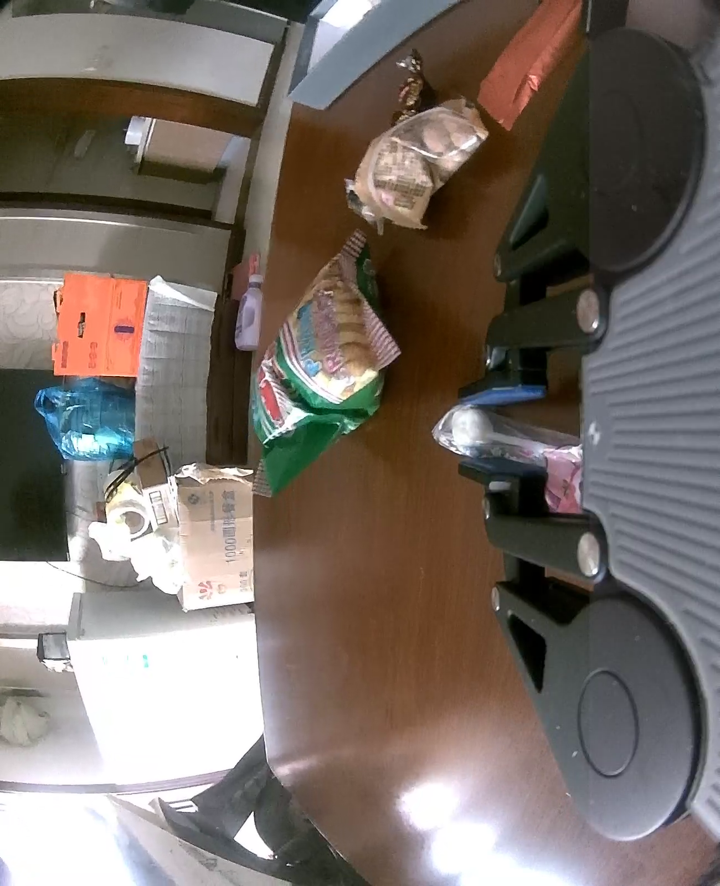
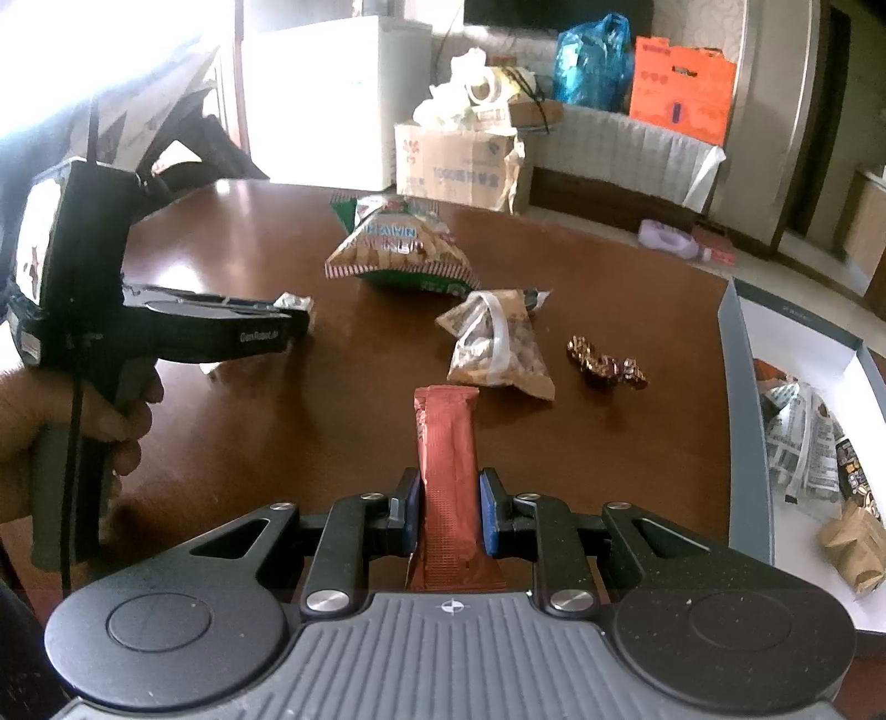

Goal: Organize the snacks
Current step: 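Carry orange bar and lollipop packet in both grippers over the white box, then open both grippers to drop orange bar and lollipop packet into box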

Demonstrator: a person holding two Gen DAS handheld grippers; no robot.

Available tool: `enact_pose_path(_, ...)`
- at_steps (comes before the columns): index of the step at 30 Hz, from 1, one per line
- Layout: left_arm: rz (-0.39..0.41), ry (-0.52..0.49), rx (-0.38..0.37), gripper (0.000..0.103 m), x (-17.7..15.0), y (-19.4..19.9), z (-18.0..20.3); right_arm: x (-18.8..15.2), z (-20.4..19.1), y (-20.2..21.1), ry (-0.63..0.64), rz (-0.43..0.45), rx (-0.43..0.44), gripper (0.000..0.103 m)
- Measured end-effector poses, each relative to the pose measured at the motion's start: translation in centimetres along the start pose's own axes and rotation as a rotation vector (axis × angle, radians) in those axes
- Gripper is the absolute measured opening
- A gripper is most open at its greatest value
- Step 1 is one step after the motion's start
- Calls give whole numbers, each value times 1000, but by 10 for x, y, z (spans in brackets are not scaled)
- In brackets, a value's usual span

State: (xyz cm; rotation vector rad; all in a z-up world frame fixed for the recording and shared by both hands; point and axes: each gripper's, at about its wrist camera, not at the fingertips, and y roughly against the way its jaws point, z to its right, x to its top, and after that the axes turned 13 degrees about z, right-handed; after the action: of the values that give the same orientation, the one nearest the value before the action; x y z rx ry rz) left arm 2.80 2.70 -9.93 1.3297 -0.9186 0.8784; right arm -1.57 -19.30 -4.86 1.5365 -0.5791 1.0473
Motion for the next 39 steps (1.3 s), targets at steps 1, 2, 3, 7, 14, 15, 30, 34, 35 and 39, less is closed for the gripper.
enact_pose_path(1,3,0,-2,18,1,1,0,1,0,1,-2,5,4,23)
enact_pose_path(2,3,4,-5,18,1,1,-1,3,0,2,-3,10,7,23)
enact_pose_path(3,3,10,-8,18,2,2,-2,4,0,3,-5,14,12,23)
enact_pose_path(7,8,-25,-10,18,2,3,-2,11,4,6,-20,36,26,23)
enact_pose_path(14,23,-88,-12,18,12,9,9,20,16,13,-45,68,41,23)
enact_pose_path(15,25,-95,-14,18,13,10,13,21,17,15,-48,75,42,23)
enact_pose_path(30,118,-135,-177,18,62,25,115,30,75,58,-148,176,-40,23)
enact_pose_path(34,146,-158,-240,18,79,25,159,25,108,70,-173,186,-125,23)
enact_pose_path(35,153,-168,-257,18,82,24,171,22,118,73,-182,185,-151,23)
enact_pose_path(39,168,-187,-318,18,91,18,223,7,159,78,-245,165,-233,23)
